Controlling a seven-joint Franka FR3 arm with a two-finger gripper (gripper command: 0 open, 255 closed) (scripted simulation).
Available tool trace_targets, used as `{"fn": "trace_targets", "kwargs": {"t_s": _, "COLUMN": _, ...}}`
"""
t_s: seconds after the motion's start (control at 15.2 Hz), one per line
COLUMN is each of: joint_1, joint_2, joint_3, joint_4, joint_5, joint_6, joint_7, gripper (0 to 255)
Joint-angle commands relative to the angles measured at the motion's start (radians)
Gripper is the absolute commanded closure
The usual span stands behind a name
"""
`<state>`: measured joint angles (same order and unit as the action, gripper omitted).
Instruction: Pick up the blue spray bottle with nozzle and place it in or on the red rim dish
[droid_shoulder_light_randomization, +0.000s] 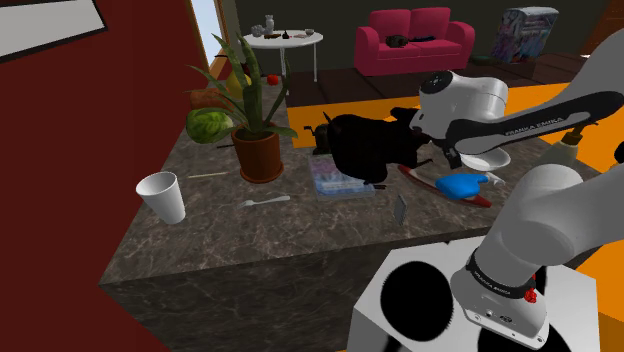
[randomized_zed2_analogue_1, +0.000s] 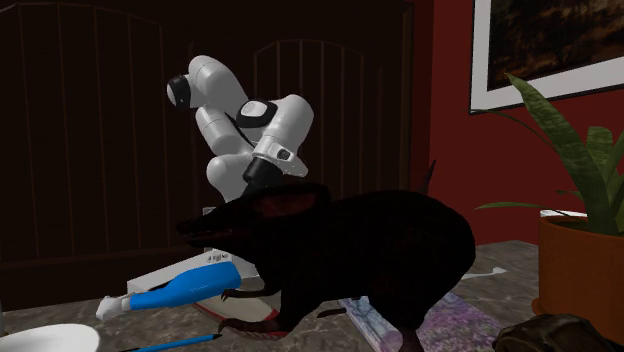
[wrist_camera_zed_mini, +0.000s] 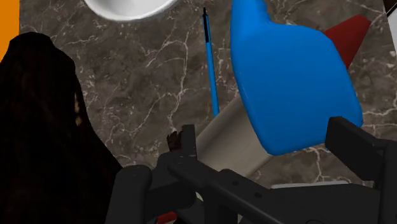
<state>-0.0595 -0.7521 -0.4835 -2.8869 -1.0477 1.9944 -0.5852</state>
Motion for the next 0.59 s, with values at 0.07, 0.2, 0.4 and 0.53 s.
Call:
{"fn": "trace_targets", "kwargs": {"t_s": 0.07, "joint_1": 0.049, "joint_2": -0.088, "joint_3": 0.061, "joint_4": 0.016, "joint_5": 0.085, "joint_6": -0.042, "joint_7": -0.028, "gripper": 0}}
{"fn": "trace_targets", "kwargs": {"t_s": 0.2, "joint_1": 0.049, "joint_2": -0.088, "joint_3": 0.061, "joint_4": 0.016, "joint_5": 0.084, "joint_6": -0.042, "joint_7": -0.028, "gripper": 0}}
{"fn": "trace_targets", "kwargs": {"t_s": 0.4, "joint_1": 0.049, "joint_2": -0.088, "joint_3": 0.061, "joint_4": 0.016, "joint_5": 0.084, "joint_6": -0.042, "joint_7": -0.028, "gripper": 0}}
{"fn": "trace_targets", "kwargs": {"t_s": 0.53, "joint_1": 0.049, "joint_2": -0.088, "joint_3": 0.061, "joint_4": 0.016, "joint_5": 0.084, "joint_6": -0.042, "joint_7": -0.028, "gripper": 0}}
